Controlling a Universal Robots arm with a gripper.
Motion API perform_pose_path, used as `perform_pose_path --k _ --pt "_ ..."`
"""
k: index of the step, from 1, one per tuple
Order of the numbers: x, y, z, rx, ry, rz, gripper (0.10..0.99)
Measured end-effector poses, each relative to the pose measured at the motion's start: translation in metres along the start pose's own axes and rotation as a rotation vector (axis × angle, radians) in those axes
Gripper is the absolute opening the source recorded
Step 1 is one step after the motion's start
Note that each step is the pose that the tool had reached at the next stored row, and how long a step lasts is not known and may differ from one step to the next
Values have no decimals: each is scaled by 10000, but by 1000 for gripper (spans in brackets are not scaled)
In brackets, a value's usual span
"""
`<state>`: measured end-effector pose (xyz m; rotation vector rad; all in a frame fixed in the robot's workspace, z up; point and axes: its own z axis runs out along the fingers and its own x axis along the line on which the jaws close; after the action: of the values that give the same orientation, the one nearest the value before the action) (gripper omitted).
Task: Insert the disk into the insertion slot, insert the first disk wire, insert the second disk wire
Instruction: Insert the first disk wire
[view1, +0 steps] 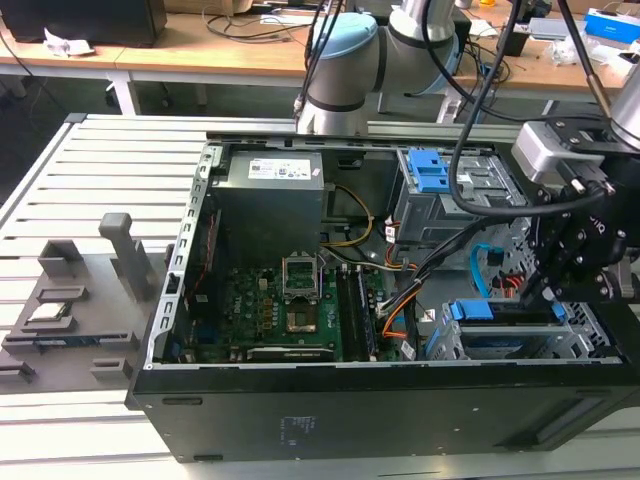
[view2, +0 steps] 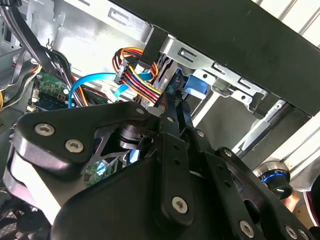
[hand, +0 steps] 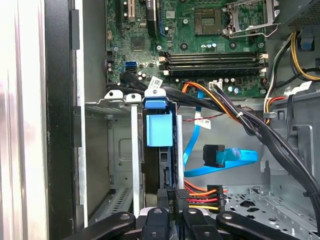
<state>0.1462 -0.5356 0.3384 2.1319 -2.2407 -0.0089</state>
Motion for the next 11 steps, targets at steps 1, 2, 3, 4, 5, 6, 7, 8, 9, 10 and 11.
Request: perform_pose_path --k 1,2,3,4,5,6,7,8,9,10,11 --pt "5 -1 10 1 3 -1 169" --pt "7 -1 17 0 5 -1 169" --pt "7 -2 22 1 6 -1 169" --pt "9 -2 31 2 7 -1 169" --pt "10 -2 37 1 8 0 169" --pt "10 -2 40 1 4 0 169" --pt "9 -2 42 -2 -4 0 169" --pt "10 -2 48 -2 -13 1 180" --pt "10 -1 42 0 -1 1 243" --pt "11 -1 29 0 2 1 243" --pt "12 0 -6 0 0 1 243"
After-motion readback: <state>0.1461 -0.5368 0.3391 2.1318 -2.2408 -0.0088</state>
